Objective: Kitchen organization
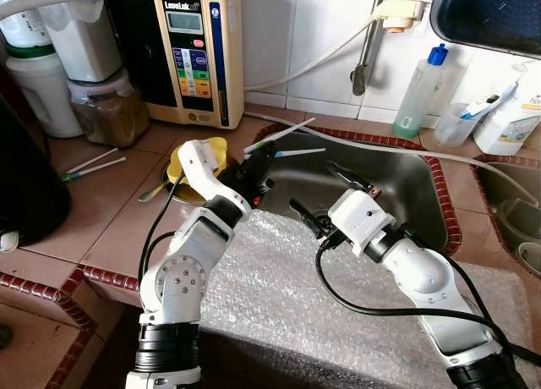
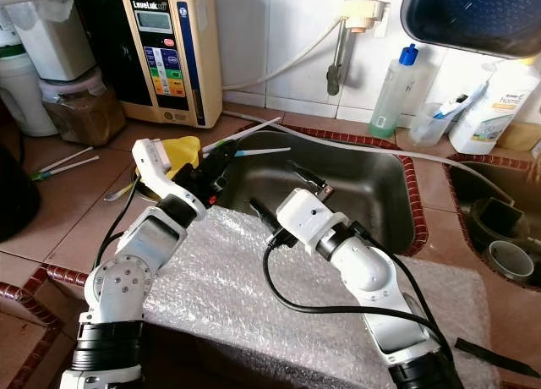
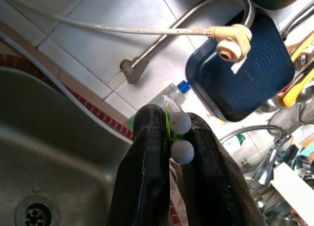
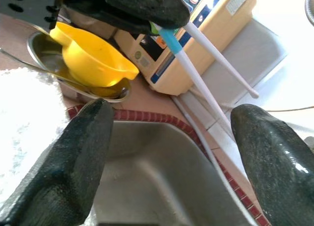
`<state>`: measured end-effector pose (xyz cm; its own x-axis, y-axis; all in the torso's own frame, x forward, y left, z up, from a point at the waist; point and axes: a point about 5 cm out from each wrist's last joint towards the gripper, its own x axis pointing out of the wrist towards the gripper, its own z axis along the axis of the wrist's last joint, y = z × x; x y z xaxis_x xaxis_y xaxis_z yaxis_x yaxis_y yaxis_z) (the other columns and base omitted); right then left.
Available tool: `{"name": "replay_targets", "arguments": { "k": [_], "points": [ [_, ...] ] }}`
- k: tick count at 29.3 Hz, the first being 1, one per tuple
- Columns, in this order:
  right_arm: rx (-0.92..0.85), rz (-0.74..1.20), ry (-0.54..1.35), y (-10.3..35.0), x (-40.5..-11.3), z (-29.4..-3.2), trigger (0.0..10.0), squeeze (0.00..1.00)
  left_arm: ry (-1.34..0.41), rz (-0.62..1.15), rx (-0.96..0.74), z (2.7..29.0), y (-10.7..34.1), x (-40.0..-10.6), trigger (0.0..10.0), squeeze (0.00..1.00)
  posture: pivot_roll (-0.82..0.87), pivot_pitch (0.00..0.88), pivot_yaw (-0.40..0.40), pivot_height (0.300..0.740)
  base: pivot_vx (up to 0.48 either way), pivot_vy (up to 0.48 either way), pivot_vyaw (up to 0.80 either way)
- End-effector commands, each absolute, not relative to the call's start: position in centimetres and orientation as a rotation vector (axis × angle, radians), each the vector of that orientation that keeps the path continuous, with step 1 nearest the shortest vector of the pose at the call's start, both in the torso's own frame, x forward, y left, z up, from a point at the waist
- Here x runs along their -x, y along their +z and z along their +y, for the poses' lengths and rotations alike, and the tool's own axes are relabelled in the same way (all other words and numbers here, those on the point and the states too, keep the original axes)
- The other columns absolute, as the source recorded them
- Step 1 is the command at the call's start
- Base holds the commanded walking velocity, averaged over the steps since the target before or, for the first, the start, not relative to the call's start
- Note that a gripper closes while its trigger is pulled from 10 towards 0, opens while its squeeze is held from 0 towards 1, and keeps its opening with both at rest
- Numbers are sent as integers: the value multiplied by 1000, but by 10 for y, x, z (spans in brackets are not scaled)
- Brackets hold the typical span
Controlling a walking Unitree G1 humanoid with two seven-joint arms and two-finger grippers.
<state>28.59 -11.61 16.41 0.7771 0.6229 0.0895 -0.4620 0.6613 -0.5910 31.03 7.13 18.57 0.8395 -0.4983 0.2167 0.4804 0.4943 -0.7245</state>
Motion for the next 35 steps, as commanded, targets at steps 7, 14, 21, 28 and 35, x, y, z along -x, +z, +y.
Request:
{"name": "replay_targets", "arguments": {
  "k": [7, 14, 21, 28, 35],
  "points": [
    [705, -357, 586, 168, -306, -105, 10000, 0, -631, 26, 842, 66, 189, -310, 0, 0, 0, 0, 11, 740, 0, 0, 0],
    [746, -343, 574, 163, -314, -104, 10000, 0, -635, 24, 832, 66, 189, -309, 0, 0, 7, 0, 7, 740, 0, 0, 0],
    [846, -334, 473, 159, -332, -120, 2314, 0, -677, 49, 795, 66, 189, -308, 0, 0, 17, 0, 12, 740, 0, 0, 0],
    [872, -361, 458, 160, -339, -120, 4784, 0, -686, 61, 774, 65, 188, -308, 0, 0, 22, 0, 11, 740, 0, 0, 0],
    [867, -342, 455, 152, -343, -120, 0, 0, -706, 63, 772, 62, 188, -306, 0, 0, 20, 0, 13, 740, 0, 0, 0]
  ]
}}
